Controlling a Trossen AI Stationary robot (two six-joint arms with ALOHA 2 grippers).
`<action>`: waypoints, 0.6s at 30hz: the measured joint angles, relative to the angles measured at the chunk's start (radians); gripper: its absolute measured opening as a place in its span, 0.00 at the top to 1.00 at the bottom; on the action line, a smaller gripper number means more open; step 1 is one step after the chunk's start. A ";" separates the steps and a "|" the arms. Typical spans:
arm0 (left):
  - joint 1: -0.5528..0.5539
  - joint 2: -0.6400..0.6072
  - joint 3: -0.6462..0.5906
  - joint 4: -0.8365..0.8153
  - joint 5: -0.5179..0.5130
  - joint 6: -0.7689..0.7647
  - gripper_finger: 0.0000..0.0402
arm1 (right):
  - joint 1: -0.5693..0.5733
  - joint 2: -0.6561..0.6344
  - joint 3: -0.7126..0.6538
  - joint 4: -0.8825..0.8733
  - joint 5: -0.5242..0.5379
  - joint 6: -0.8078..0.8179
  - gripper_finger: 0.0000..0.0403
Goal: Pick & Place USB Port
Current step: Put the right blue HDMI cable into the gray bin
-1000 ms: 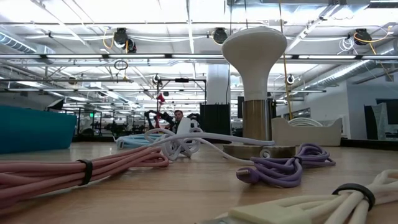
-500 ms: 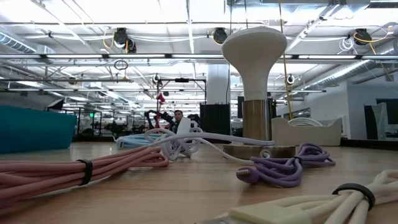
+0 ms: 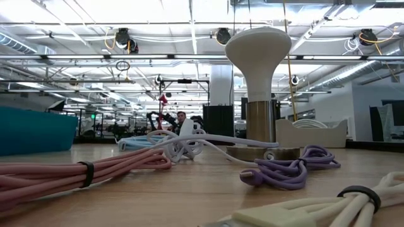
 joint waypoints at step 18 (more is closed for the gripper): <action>0.017 0.009 0.000 -0.003 0.042 -0.043 0.90 | -0.032 -0.066 0.013 -0.171 0.167 -0.107 0.95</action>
